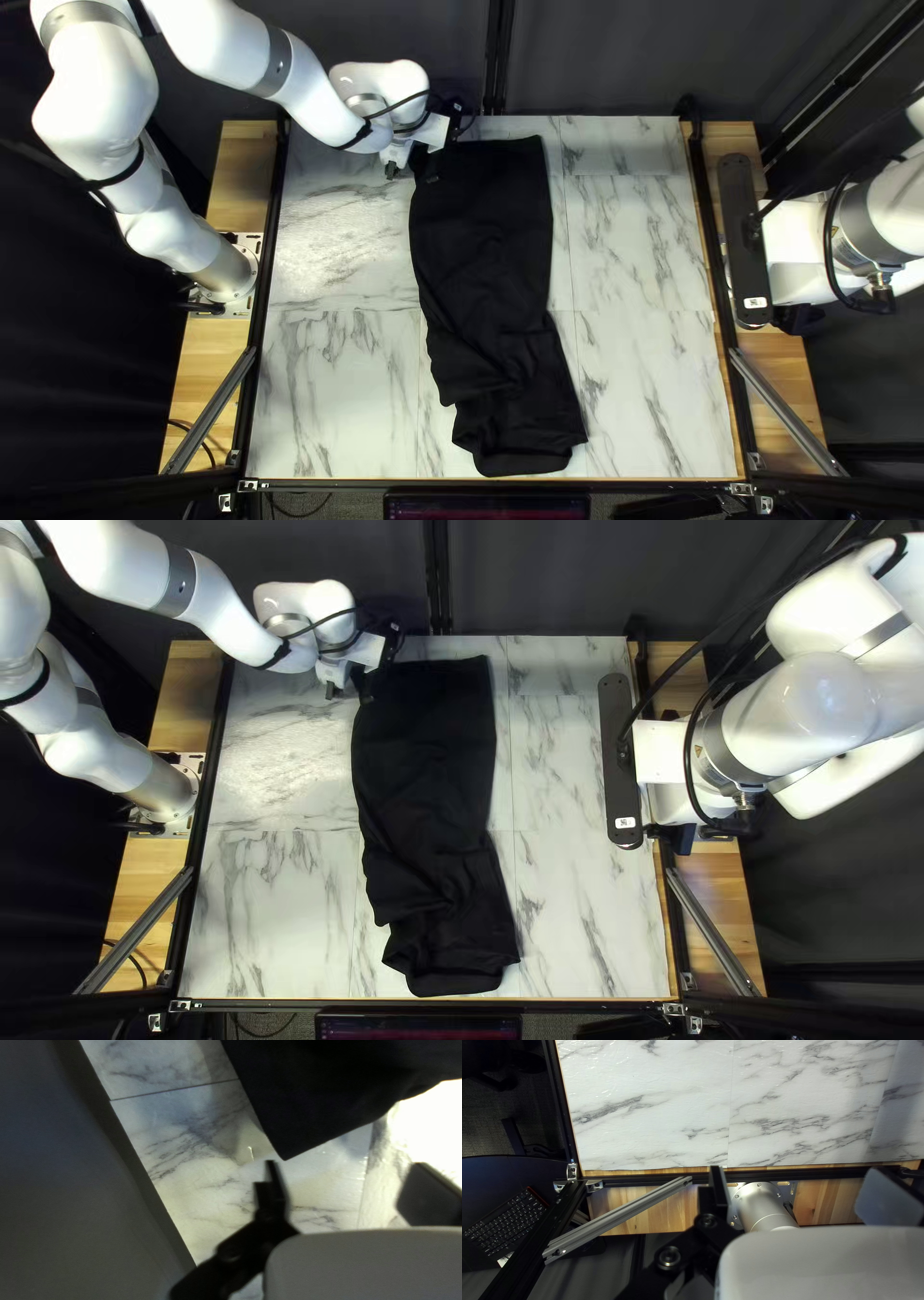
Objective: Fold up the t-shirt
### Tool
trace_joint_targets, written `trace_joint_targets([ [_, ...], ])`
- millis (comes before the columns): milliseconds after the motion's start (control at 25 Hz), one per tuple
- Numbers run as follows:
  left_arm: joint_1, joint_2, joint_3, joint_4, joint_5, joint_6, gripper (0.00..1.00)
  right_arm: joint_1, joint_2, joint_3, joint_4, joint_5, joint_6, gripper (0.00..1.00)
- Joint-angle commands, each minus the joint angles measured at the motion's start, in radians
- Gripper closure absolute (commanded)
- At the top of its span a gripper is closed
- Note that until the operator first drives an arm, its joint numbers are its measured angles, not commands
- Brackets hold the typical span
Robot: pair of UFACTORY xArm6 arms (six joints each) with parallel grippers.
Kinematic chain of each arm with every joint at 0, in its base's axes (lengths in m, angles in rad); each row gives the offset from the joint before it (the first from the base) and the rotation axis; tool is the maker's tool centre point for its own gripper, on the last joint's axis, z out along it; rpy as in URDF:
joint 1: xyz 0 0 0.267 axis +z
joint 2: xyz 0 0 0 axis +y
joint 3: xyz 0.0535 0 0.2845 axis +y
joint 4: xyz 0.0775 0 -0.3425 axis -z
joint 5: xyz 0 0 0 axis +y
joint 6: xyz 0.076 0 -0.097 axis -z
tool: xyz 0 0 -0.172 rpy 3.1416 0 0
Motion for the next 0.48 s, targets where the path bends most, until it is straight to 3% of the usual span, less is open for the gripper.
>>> trace_joint_targets([
  [40, -0.001, 0.004, -0.018, -0.008, 0.013, 0.012, 1.00, 0.000, 0.000, 0.000, 0.000, 0.000, 0.000, 0.00],
  [200, -0.009, -0.015, -0.016, -0.005, 0.025, 0.007, 1.00, 0.000, 0.000, 0.000, 0.000, 0.000, 0.000, 0.00],
  [240, -0.009, -0.019, -0.013, -0.004, 0.026, 0.005, 0.74, 0.000, 0.000, 0.000, 0.000, 0.000, 0.000, 0.00],
  [280, -0.011, -0.027, -0.009, -0.001, 0.027, 0.001, 0.33, 0.000, 0.000, 0.000, 0.000, 0.000, 0.000, 0.00],
  [320, -0.011, -0.034, -0.005, 0.001, 0.028, -0.001, 0.06, 0.000, 0.000, 0.000, 0.000, 0.000, 0.000, 0.00],
  [360, -0.012, -0.039, -0.002, 0.003, 0.028, -0.005, 0.00, 0.000, 0.000, 0.000, 0.000, 0.000, 0.000, 0.00],
  [480, -0.013, -0.038, -0.002, 0.006, 0.025, -0.011, 0.00, 0.000, 0.000, 0.000, 0.000, 0.000, 0.000, 0.00],
])
